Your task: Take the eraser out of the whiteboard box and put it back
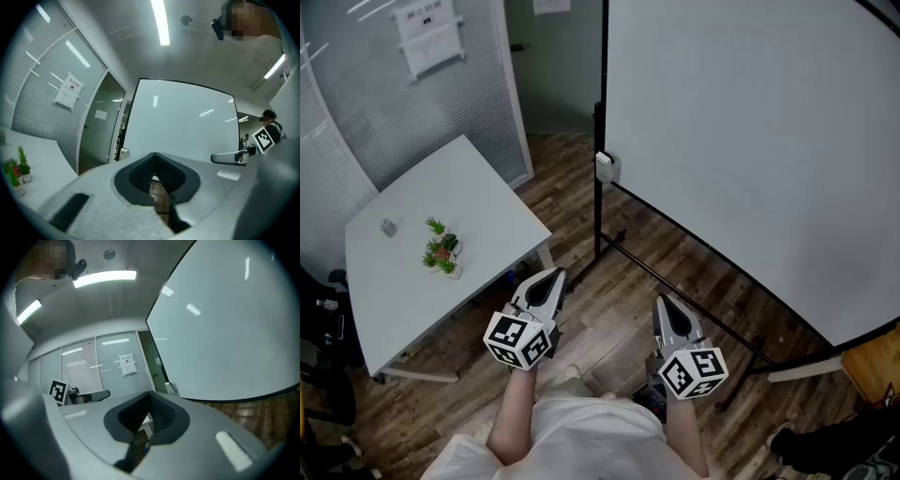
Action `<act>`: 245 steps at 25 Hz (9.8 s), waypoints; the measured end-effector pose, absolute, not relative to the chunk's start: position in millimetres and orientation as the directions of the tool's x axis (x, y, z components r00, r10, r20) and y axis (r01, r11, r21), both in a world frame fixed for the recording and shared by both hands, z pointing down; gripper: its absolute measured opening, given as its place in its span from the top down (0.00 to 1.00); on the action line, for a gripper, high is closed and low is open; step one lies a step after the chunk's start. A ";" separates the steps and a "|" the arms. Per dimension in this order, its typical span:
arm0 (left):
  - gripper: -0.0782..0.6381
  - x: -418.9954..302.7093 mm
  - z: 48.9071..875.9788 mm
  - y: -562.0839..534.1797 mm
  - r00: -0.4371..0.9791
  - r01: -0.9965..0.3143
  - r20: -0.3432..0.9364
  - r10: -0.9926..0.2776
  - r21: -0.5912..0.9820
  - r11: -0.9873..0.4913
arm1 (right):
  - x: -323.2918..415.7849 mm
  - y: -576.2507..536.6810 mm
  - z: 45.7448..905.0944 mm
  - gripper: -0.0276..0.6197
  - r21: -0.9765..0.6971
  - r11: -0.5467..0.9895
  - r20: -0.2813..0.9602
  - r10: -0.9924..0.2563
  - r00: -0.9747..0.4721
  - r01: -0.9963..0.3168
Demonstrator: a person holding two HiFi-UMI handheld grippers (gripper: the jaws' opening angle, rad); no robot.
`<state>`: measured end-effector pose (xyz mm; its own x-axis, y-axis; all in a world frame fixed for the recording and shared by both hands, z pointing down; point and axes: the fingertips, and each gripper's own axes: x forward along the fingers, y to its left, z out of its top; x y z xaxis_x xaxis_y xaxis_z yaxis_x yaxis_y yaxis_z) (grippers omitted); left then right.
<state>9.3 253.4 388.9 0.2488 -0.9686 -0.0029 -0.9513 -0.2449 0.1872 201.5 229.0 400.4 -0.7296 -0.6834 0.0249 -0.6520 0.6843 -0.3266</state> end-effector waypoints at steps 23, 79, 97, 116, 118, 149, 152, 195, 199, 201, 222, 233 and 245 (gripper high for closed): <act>0.25 14.7 408.2 251.2 0.314 -0.945 0.093 -0.945 0.130 -0.302 | 173.9 232.5 408.6 0.45 -0.221 0.711 0.070 -0.671 -0.738 -0.668; 0.34 -98.4 454.5 -168.5 0.582 -0.808 0.116 -0.805 0.191 -0.557 | 33.2 -121.9 453.3 0.48 -0.230 0.475 0.208 -0.828 -0.520 -0.849; 0.35 -91.4 465.7 -189.4 0.558 -0.830 0.152 -0.816 0.120 -0.545 | 39.8 -137.6 462.4 0.49 -0.242 0.474 0.214 -0.825 -0.523 -0.847; 0.41 -75.2 477.1 -214.8 0.553 -0.829 0.187 -0.812 0.021 -0.560 | 43.2 -159.5 479.2 0.50 -0.247 0.480 0.258 -0.804 -0.535 -0.841; 0.42 -74.3 478.1 -217.1 0.551 -0.829 0.190 -0.812 0.011 -0.560 | 45.3 -160.7 479.8 0.50 -0.250 0.476 0.259 -0.807 -0.532 -0.843; 0.49 -64.6 483.4 -232.3 0.537 -0.836 0.163 -0.828 -0.028 -0.548 | 53.6 -175.6 489.2 0.51 -0.267 0.467 0.281 -0.799 -0.532 -0.843; 0.50 -65.8 482.9 -233.3 0.533 -0.839 0.154 -0.832 -0.026 -0.543 | 55.5 -176.0 489.8 0.51 -0.271 0.466 0.282 -0.798 -0.532 -0.842; 0.52 -72.2 475.9 -229.1 0.513 -0.856 0.124 -0.849 0.004 -0.516 | 61.7 -171.2 485.1 0.53 -0.271 0.481 0.257 -0.799 -0.544 -0.834; 0.52 -72.9 470.2 -227.6 0.513 -0.856 0.114 -0.851 0.000 -0.517 | 63.2 -170.6 482.3 0.53 -0.268 0.479 0.252 -0.802 -0.541 -0.836; 0.52 -73.1 467.6 -226.8 0.515 -0.855 0.108 -0.851 -0.002 -0.518 | 63.4 -169.8 481.6 0.53 -0.267 0.477 0.251 -0.804 -0.538 -0.837; 0.52 -79.6 433.2 -209.9 0.512 -0.858 0.041 -0.858 -0.006 -0.513 | 59.1 -158.1 462.7 0.53 -0.253 0.485 0.212 -0.816 -0.537 -0.837; 0.52 -84.4 416.1 -201.4 0.499 -0.866 -0.001 -0.866 -0.003 -0.499 | 56.8 -151.3 455.4 0.53 -0.251 0.496 0.192 -0.816 -0.545 -0.831; 0.52 -89.2 396.8 -190.1 0.492 -0.870 -0.042 -0.869 0.000 -0.493 | 53.5 -144.5 442.6 0.53 -0.239 0.507 0.166 -0.819 -0.550 -0.828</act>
<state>-89.2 -190.1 396.8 0.4922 -0.8695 -0.0425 -0.8702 -0.4926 0.0003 53.5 -144.5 442.6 -0.5496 -0.8188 0.1658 -0.8280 0.5074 -0.2388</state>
